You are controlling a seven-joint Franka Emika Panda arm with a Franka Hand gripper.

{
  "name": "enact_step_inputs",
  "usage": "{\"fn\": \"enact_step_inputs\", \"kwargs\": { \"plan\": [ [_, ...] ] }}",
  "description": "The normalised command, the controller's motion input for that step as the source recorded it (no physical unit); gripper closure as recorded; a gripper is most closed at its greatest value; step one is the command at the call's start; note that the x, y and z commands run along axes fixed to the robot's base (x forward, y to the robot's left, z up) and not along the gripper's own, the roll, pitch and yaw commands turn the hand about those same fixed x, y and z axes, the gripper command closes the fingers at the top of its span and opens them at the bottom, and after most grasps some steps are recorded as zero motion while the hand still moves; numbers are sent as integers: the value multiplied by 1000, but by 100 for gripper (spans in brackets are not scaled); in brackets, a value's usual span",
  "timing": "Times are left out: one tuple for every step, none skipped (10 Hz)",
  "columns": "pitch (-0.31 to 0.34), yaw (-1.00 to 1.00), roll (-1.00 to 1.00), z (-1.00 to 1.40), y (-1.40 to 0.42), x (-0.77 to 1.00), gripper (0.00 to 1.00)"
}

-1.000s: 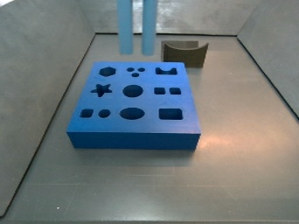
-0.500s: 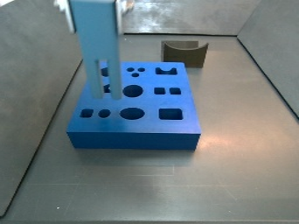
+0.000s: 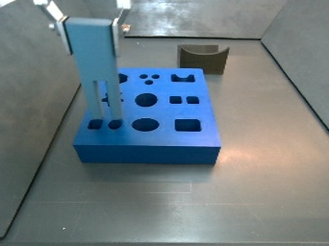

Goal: Insert the square-circle object.

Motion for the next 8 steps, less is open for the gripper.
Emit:
{"fn": "enact_step_inputs", "kwargs": {
  "plan": [
    [-20, 103, -29, -231, -69, -106, 100],
    [-4, 134, -1, -197, -157, 0, 100],
    [0, 69, 0, -69, -231, 23, 100],
    [0, 0, 0, -43, -240, 91, 100],
    [0, 0, 0, -80, -231, 140, 100],
    [0, 0, 49, -211, -157, 286, 100],
    [6, 0, 151, -277, -11, 260, 100],
    [9, -14, 159, -249, 0, 160, 100]
  ]
}}
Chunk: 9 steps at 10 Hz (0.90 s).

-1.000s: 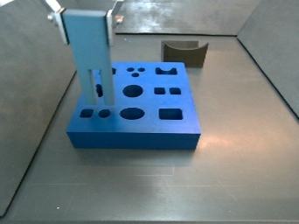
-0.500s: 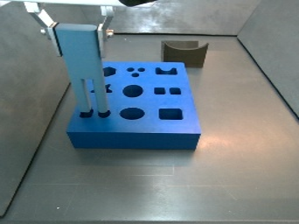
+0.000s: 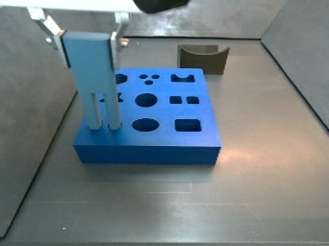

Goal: Insert the square-circle object.

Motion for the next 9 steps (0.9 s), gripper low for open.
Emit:
{"fn": "enact_step_inputs", "kwargs": {
  "plan": [
    [0, 0, 96, -289, 0, 54, 100],
    [0, -20, 0, -331, 0, 9, 100],
    [-59, -9, 0, -351, 0, 0, 100],
    [-171, 0, 0, -423, 0, -89, 100],
    [-214, 0, 0, -471, 0, -63, 100],
    [-127, 0, 9, -420, 0, 0, 100],
    [-33, 0, 87, -346, -20, 0, 100],
    [-10, 0, 159, -291, -31, 0, 100],
    [-1, 0, 4, -37, -20, 0, 100]
  ]
}}
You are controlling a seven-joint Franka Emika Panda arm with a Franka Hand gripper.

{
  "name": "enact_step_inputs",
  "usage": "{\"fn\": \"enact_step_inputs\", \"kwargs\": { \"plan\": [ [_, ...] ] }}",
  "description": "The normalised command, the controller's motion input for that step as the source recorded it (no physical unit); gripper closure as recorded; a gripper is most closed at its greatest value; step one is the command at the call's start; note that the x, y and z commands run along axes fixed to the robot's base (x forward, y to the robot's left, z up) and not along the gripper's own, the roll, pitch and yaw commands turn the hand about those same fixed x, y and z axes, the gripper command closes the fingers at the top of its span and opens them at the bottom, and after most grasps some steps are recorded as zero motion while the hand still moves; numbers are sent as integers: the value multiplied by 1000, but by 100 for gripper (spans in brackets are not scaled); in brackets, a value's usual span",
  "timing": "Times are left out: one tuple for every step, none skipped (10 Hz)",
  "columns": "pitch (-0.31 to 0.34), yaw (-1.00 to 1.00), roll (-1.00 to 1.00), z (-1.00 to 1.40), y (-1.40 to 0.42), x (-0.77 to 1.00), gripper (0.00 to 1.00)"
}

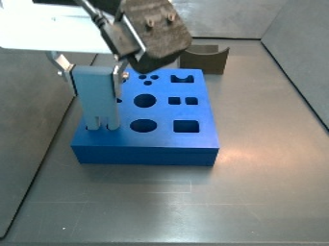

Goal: Insert the square-circle object.

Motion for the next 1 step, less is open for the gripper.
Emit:
{"fn": "enact_step_inputs", "kwargs": {
  "plan": [
    [0, 0, 0, 0, 0, 0, 100]
  ]
}}
